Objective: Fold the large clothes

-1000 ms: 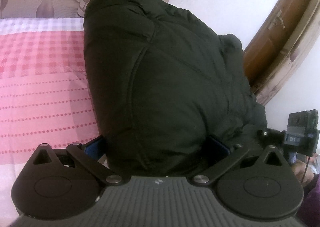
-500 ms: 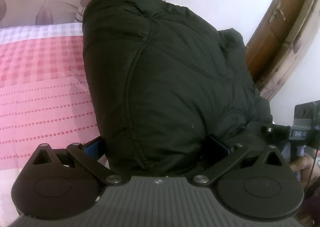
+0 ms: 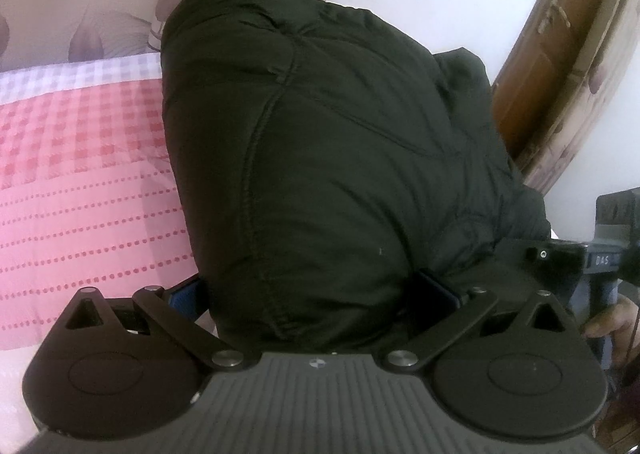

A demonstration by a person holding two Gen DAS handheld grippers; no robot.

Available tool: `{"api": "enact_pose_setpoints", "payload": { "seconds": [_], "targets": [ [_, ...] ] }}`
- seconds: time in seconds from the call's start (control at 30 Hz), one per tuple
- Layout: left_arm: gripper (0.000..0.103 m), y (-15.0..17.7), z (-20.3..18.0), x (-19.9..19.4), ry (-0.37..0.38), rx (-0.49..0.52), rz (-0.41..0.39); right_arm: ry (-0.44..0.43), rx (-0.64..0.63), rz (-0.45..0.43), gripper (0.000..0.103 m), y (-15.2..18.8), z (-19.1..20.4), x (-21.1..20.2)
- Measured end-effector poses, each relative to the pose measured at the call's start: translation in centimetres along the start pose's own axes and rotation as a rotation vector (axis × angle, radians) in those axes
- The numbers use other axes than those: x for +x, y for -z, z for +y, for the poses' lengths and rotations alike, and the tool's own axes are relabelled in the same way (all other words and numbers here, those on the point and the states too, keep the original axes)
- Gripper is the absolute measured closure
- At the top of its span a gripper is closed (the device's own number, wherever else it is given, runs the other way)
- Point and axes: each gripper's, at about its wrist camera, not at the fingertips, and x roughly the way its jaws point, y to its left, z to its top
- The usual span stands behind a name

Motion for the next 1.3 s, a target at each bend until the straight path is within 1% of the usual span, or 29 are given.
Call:
{"api": "enact_pose_setpoints", "payload": {
  "seconds": [0.27,0.6,0.93,1.1,1.2,1.3],
  "targets": [
    [0.0,0.15,-0.02,-0.04,-0.005,0.014,-0.006,0.0,0.003,-0.016,0.0,0.41,-0.06,-0.12],
    [0.0,0.41,-0.12,-0.17,-0.011,0.043,-0.028,0.006,-0.007,-0.015,0.0,0.35,-0.02,-0.19],
    [0.0,0.39,-0.33,-0.13,-0.016,0.048,-0.029,0.004,-0.004,-0.019,0.0,0.42,0.03,-0.19],
    [0.0,0.76,-0.51,-0.33,-0.019,0.067,-0.057,0.012,-0.014,-0.022,0.0,0.52,0.45,-0.21],
    [0.001,0.8,-0.38,-0.42,-0.012,0.06,-0.063,0.007,-0.02,-0.024,0.002,0.57,0.76,-0.19],
    [0.0,0.54,-0.34,-0.36,-0.005,0.044,-0.052,-0.001,-0.005,-0.024,0.002,0.6,0.76,-0.12]
  ]
}}
